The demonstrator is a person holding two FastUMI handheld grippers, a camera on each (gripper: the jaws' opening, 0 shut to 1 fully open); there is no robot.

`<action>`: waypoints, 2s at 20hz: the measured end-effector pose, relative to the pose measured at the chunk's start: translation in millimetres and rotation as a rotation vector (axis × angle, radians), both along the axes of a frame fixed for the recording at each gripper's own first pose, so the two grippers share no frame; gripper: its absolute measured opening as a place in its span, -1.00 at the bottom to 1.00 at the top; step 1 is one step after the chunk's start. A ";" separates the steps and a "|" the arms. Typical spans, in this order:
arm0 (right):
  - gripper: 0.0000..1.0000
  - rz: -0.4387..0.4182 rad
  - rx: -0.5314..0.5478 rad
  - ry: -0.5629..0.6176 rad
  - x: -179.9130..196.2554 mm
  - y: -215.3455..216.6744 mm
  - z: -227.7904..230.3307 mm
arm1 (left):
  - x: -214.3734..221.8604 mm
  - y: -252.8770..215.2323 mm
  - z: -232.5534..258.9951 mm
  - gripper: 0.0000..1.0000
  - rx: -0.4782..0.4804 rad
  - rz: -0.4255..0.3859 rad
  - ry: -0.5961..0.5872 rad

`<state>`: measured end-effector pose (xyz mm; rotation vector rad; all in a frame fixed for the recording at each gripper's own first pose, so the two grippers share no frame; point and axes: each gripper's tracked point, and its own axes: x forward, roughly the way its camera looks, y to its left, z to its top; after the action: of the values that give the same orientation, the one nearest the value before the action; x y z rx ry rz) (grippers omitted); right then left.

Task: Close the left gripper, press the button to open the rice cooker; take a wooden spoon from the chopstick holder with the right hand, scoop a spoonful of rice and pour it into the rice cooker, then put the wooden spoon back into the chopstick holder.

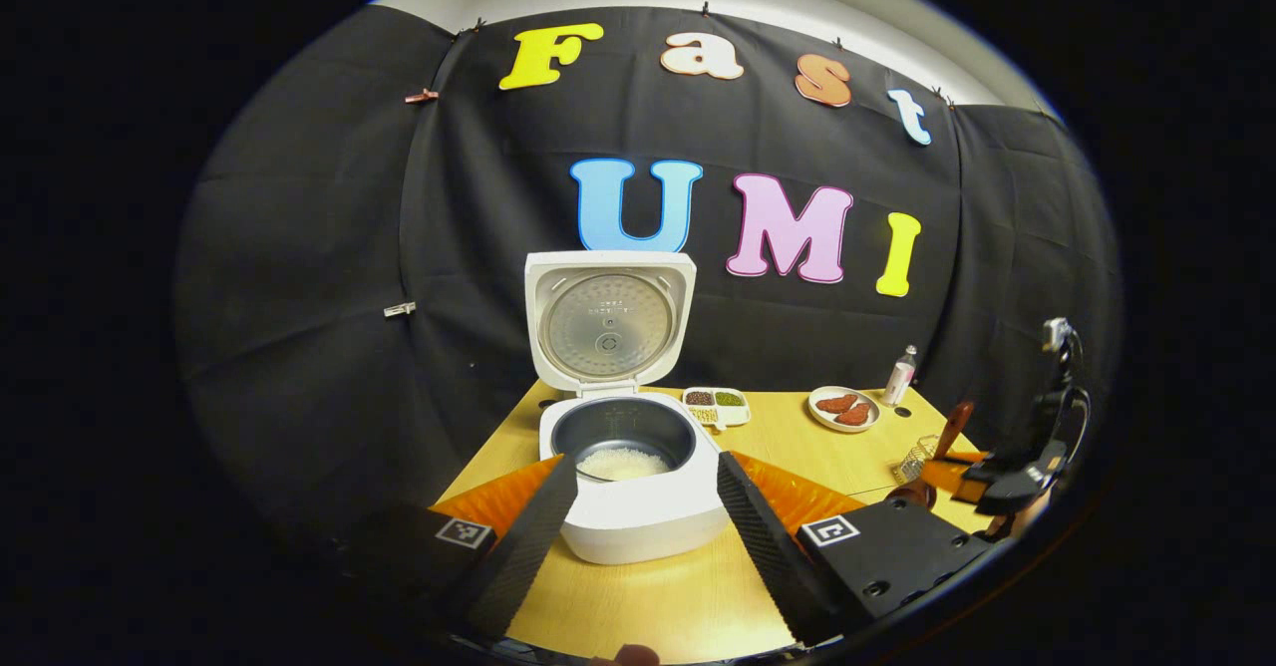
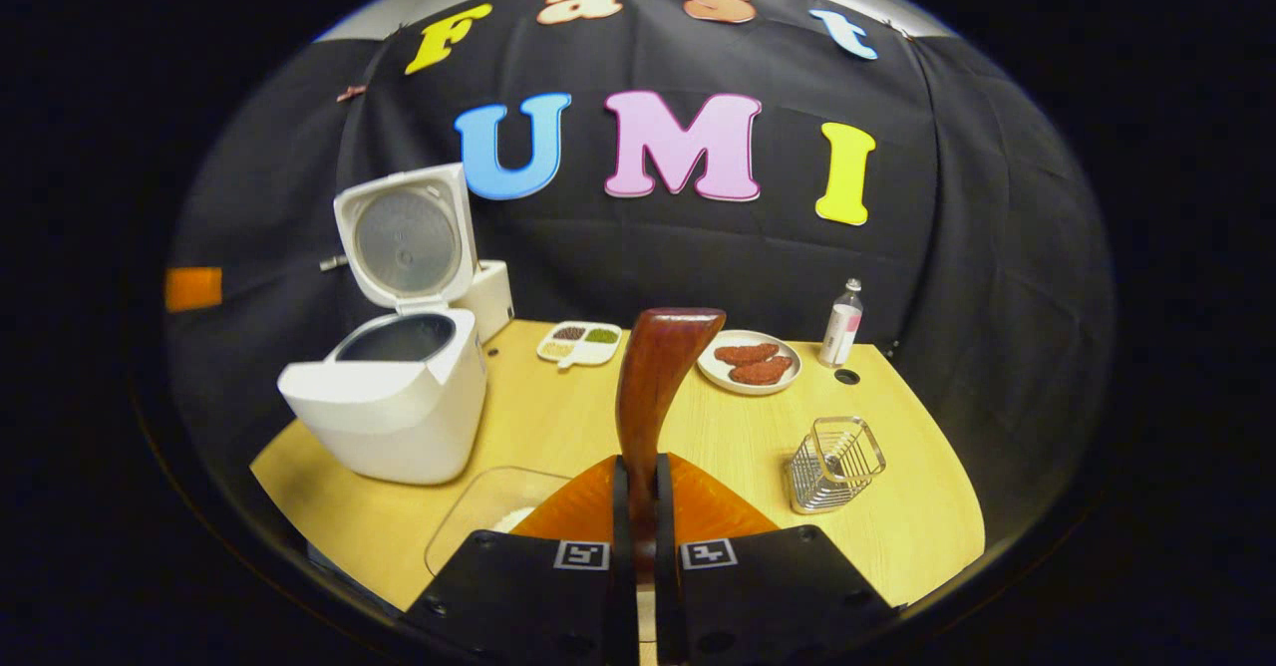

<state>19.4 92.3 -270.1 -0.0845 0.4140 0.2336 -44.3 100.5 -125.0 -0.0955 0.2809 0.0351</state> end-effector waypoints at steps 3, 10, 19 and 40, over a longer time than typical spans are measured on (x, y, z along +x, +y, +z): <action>-0.77 -0.019 -0.085 0.031 1.2 7.2 -29.0 | 5.0 6.1 -3.9 0.94 -0.010 -0.008 0.005; -0.77 -0.106 0.036 0.154 10.3 24.7 -69.3 | 4.5 24.9 -9.1 0.94 -0.012 0.009 0.017; -0.77 -0.197 0.432 0.277 11.1 56.0 -74.5 | -2.4 38.4 -17.5 0.92 -0.034 0.046 0.039; -0.77 -0.330 0.994 0.292 0.6 -32.6 -22.0 | -16.9 14.5 -10.6 0.89 -0.012 0.029 0.015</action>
<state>20.0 59.7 -292.1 0.9966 0.5538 0.1046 -61.2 115.1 -135.6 -0.1110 0.2949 0.0626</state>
